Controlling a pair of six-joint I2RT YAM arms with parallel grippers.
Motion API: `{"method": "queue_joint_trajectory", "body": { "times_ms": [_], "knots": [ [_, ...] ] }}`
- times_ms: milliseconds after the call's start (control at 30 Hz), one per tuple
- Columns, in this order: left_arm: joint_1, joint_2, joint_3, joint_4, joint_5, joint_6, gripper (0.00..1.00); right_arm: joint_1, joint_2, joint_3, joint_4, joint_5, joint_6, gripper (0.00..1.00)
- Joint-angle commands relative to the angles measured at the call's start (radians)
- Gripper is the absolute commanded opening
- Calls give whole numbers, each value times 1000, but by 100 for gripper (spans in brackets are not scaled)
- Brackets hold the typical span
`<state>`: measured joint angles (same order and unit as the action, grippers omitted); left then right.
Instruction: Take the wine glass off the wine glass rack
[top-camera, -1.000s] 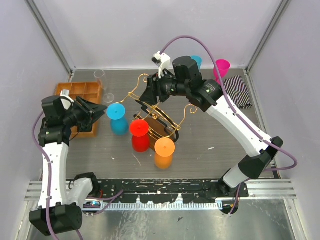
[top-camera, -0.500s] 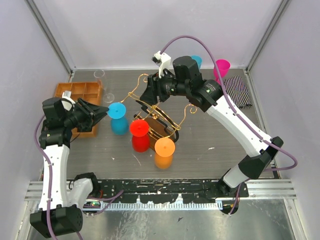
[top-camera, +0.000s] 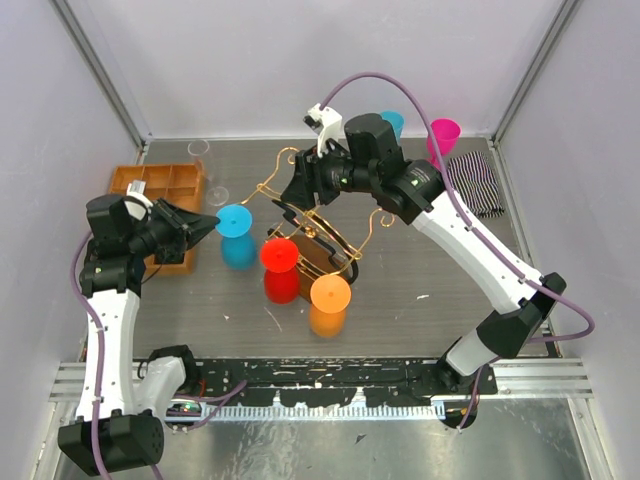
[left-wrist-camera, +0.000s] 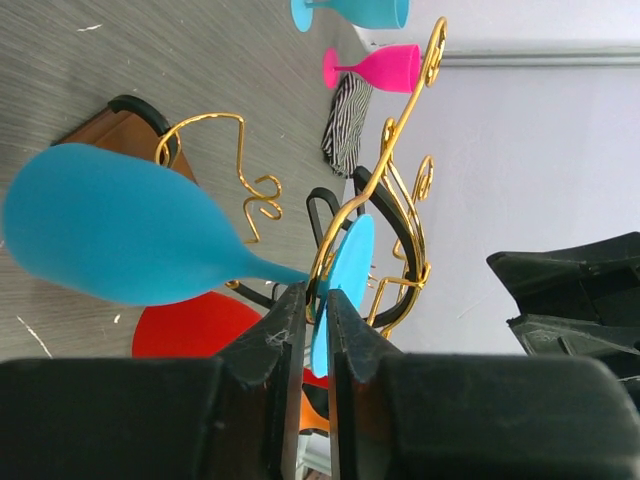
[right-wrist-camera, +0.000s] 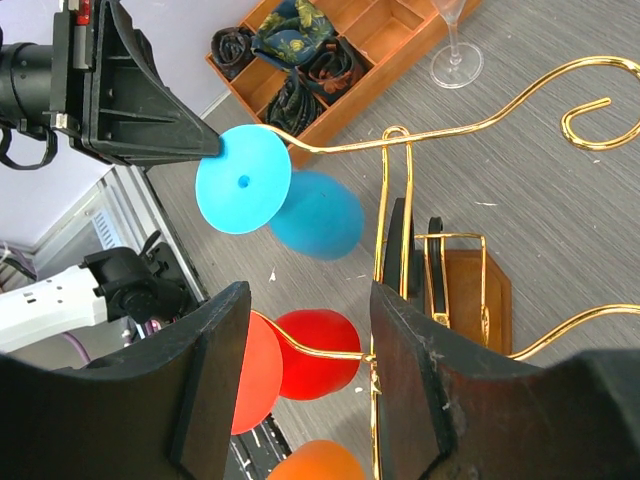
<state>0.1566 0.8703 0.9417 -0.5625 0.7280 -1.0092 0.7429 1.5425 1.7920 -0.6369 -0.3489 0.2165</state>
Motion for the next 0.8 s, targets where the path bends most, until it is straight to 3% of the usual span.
{"method": "queue_joint_trajectory", "body": {
  "times_ms": [0, 133, 233, 533, 767],
  "knots": [
    [-7, -11, -9, 47, 66, -18, 17, -1, -27, 1, 36, 14, -9, 57],
    [-9, -12, -4, 45, 67, -17, 4, -2, -28, -2, 31, 17, -12, 57],
    [-9, -10, 0, 35, 63, -9, 0, -2, -31, -9, 29, 20, -14, 57],
    [-9, -18, 27, -54, 25, 54, 0, -5, -30, -17, 25, 21, -19, 57],
    [-9, -15, 23, 4, 52, 13, 0, -7, -27, -23, 25, 21, -22, 57]
  ]
}}
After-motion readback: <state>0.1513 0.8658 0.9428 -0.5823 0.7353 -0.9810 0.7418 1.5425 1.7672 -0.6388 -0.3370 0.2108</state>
